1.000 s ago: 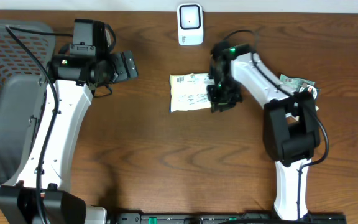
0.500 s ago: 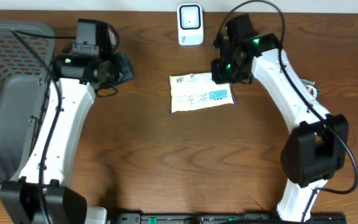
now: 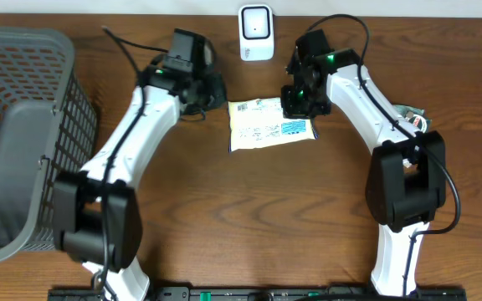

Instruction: Scan the item barcode

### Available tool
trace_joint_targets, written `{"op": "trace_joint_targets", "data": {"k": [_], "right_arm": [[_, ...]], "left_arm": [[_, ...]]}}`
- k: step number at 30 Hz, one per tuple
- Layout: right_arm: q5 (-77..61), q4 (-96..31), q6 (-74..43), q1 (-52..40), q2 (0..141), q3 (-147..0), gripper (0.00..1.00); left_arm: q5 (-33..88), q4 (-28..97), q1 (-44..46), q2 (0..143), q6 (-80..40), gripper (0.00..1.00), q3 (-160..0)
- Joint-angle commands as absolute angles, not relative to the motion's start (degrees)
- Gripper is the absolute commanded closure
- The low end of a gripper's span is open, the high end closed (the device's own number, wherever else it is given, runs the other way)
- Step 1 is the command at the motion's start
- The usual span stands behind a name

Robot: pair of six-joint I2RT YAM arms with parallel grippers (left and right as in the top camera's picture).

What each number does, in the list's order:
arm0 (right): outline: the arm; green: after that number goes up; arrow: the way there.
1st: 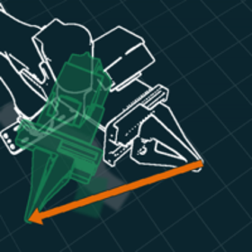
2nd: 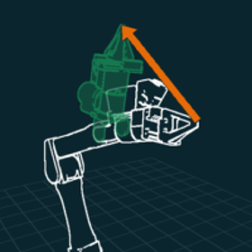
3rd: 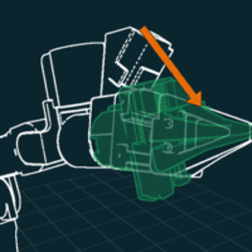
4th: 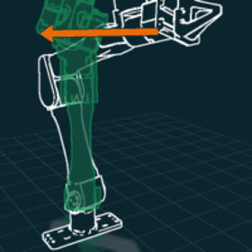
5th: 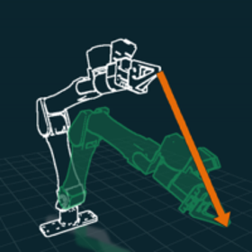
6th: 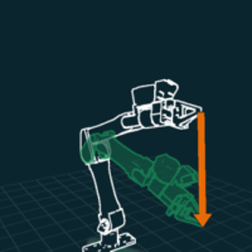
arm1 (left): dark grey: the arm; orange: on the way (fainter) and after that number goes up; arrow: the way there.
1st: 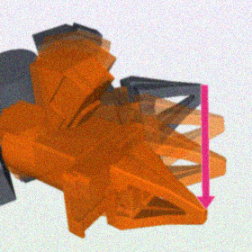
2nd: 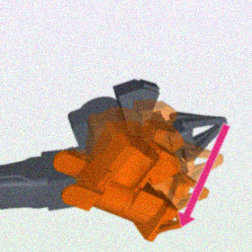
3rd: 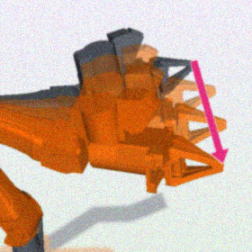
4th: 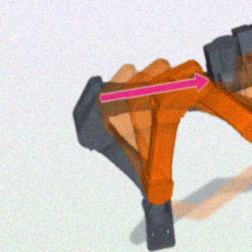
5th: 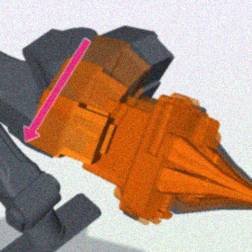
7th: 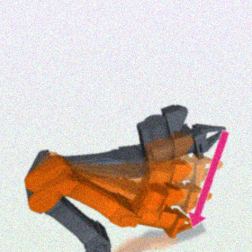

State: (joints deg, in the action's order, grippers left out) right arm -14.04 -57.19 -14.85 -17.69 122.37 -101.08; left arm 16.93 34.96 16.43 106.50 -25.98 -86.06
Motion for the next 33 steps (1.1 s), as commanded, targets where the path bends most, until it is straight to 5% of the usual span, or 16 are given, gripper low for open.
{"op": "trace_joint_targets", "data": {"k": [1, 6, 33], "right_arm": [[-14.7, -57.5, -15.4, -16.2, 121.8, -101.1, 0.61], [-15.4, -58.3, -15.1, -15.0, 121.8, -101.1, 0.44], [-15.8, -59.4, -14.1, -12.4, 121.8, -101.1, 0.41]], "left_arm": [[20.7, 31.8, 17.4, 110.6, -27.4, 0.92, -86.5], [22.0, 27.9, 17.8, 115.9, -28.4, 0.92, -86.5], [26.3, 27.0, 20.3, 115.8, -28.1, 0.93, -86.0]]}}
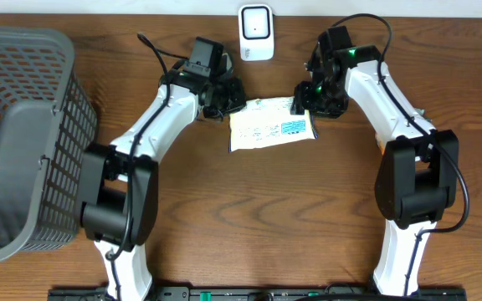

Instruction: Scan the item barcode

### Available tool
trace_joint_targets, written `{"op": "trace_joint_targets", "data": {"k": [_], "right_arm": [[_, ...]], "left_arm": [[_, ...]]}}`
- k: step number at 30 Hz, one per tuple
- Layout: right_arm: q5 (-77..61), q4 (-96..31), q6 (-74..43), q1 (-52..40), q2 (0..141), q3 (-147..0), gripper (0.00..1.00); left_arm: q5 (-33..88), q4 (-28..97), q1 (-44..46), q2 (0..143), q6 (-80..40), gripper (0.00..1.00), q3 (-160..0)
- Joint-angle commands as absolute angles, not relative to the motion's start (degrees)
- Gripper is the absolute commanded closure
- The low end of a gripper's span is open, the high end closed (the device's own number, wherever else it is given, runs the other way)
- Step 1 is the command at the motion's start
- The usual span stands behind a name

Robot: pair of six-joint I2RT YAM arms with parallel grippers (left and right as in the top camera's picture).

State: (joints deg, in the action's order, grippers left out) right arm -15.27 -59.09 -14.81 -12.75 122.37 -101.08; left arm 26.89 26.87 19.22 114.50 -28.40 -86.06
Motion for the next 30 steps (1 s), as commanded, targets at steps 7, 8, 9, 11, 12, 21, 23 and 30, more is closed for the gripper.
{"op": "trace_joint_targets", "data": {"k": [7, 8, 9, 11, 12, 21, 23, 30], "right_arm": [[-15.8, -60.3, -14.1, -12.3, 121.8, -101.1, 0.42], [-15.8, -60.4, -14.1, -12.2, 121.8, -101.1, 0.42], [-15.8, -60.4, -14.0, -12.1, 121.8, -101.1, 0.42], [-16.8, -59.8, -12.7, -11.7, 121.8, -101.1, 0.39], [-17.8, -59.4, -11.8, -11.5, 121.8, -101.1, 0.38], [-30.1, -53.8, -3.8, -7.4, 122.7, -101.1, 0.24], [-32.4, -53.8, -2.3, -6.5, 124.0, -101.1, 0.24], [-47.0, -54.8, 4.8, -3.6, 132.3, -101.1, 0.24]], "left_arm": [[23.5, 25.9, 21.2, 122.4, -34.0, 0.92, -85.6], [22.2, 26.3, 21.2, 123.7, -35.2, 0.92, -85.6], [21.6, 26.5, 21.2, 124.4, -36.0, 0.93, -85.6], [21.1, 26.7, 21.2, 126.1, -37.5, 0.92, -85.6], [21.2, 26.7, 21.2, 126.8, -38.3, 0.93, -85.6], [21.8, 27.6, 21.2, 129.0, -39.8, 0.93, -85.6], [21.8, 27.6, 21.2, 129.0, -39.8, 0.93, -85.6], [21.8, 28.0, 21.2, 129.0, -39.7, 0.93, -85.6]]}}
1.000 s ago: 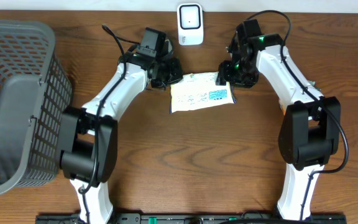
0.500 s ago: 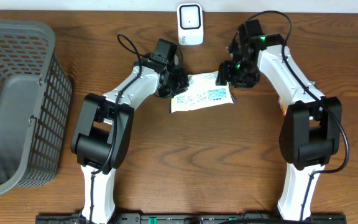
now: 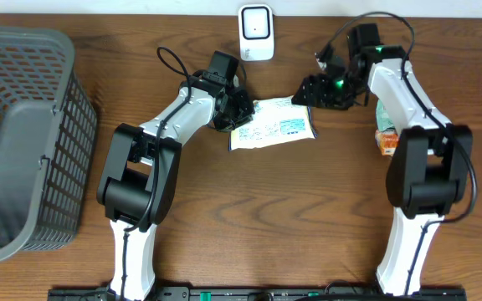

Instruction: Scan the item barcode

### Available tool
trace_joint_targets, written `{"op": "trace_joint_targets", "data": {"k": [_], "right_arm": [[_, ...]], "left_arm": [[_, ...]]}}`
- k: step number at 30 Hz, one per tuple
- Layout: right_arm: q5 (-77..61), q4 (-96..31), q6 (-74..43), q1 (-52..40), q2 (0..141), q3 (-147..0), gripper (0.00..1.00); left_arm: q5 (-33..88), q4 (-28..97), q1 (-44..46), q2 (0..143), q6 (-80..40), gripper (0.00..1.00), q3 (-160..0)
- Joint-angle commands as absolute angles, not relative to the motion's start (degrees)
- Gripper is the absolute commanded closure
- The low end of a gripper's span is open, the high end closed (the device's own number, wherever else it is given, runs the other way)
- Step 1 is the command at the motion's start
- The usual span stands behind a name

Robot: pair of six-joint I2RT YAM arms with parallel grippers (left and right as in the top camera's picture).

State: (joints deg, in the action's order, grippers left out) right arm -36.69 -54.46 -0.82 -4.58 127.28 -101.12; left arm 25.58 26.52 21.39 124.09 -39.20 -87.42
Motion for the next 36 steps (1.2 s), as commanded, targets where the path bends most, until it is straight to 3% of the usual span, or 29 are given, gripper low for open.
{"op": "trace_joint_targets", "data": {"k": [1, 7, 12, 16, 20, 26, 36], "right_arm": [[-48.8, -54.7, 5.4, -3.4, 133.4, -101.1, 0.24], [-59.5, -50.4, 6.5, -4.3, 140.3, -101.1, 0.25], [-60.7, -48.1, 5.2, -6.5, 143.0, -101.1, 0.32], [-60.1, -47.7, 5.1, -7.2, 143.2, -101.1, 0.53], [-60.1, -47.1, 3.0, -6.9, 143.2, -101.1, 0.80], [-60.1, -47.2, 3.0, -5.1, 142.1, -101.1, 0.98], [-60.4, -53.0, 8.5, -3.4, 131.6, -101.1, 0.99]], "left_arm": [[21.8, 28.0, 21.2, 129.0, -39.7, 0.93, -85.6], [21.8, 28.0, 21.2, 129.0, -39.7, 0.93, -85.6], [21.3, 28.0, 21.2, 129.0, -39.7, 0.92, -85.6], [21.3, 28.0, 21.2, 129.0, -39.7, 0.93, -85.6], [20.9, 28.0, 21.3, 129.0, -39.7, 0.93, -85.6], [20.9, 28.6, 21.0, 127.3, -38.5, 0.93, -85.6], [12.3, 37.6, 16.4, 112.3, -33.0, 0.91, -85.6]]}}
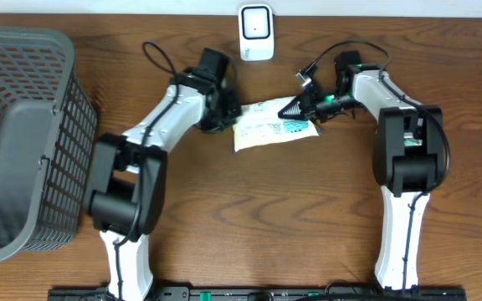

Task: Scan the item barcode
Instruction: 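Lift the bag with the right gripper up to the scanner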

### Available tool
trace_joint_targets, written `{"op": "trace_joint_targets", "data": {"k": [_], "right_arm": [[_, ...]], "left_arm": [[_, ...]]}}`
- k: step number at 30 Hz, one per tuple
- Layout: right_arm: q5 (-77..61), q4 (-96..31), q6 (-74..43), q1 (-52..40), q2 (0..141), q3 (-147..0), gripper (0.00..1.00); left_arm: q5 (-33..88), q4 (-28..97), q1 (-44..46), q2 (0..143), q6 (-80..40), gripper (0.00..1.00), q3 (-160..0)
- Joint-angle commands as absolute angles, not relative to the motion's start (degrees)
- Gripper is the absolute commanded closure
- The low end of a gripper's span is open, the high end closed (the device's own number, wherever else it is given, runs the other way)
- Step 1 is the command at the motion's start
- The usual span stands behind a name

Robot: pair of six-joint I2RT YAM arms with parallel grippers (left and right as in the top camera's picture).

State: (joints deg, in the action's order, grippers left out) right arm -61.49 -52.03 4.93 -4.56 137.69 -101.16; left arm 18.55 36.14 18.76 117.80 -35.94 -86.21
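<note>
The item, a flat white packet point(270, 130) with a blue label and printed text, lies on the table in front of the white barcode scanner point(256, 32). My left gripper point(228, 117) is at the packet's left end, its fingers hidden under the wrist. My right gripper point(288, 109) reaches in from the right. Its fingers taper to a point over the packet's upper right edge and look shut on it.
A large grey mesh basket point(23, 134) fills the left side of the table. The scanner stands at the table's far edge, just behind the packet. Both arms' lower links rise from the front edge, at left and right of the centre.
My right gripper has come left from beside the packet's right corner onto its upper edge, and its fingers have drawn together. The packet has turned slightly. The left gripper remains at the left end.
At first both grippers hovered by the packet, the left well to its left and the right over its upper right corner. The left then came to the packet's left edge while the right drew back to the right. Now the right is on the packet's upper edge.
</note>
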Motion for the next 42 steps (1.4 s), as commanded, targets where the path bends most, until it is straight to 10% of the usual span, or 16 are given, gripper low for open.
{"op": "trace_joint_targets", "data": {"k": [1, 9, 13, 22, 25, 42], "right_arm": [[-60.8, -54.0, 10.2, -3.4, 129.9, -101.1, 0.99], [-64.1, -59.1, 20.6, -3.3, 117.3, -101.1, 0.99], [-65.9, -60.5, 23.2, -2.3, 112.8, -101.1, 0.99], [-68.6, -64.7, 29.4, 0.3, 110.2, -101.1, 0.99], [-67.8, -65.1, 30.1, 0.3, 110.2, -101.1, 0.99], [0.3, -29.6, 10.7, -17.0, 110.3, -101.1, 0.99]], "left_arm": [[11.7, 38.4, 15.7, 110.9, -33.0, 0.92, -85.6], [8.9, 43.0, 8.8, 104.5, -30.4, 0.91, -85.6], [8.8, 44.8, 6.0, 104.6, -30.4, 0.52, -85.6], [8.3, 45.9, 3.8, 104.6, -26.8, 0.37, -85.6], [8.3, 45.9, 3.8, 104.6, -26.8, 0.04, -85.6], [8.3, 45.9, 3.8, 104.6, -26.8, 0.02, -85.6]]}}
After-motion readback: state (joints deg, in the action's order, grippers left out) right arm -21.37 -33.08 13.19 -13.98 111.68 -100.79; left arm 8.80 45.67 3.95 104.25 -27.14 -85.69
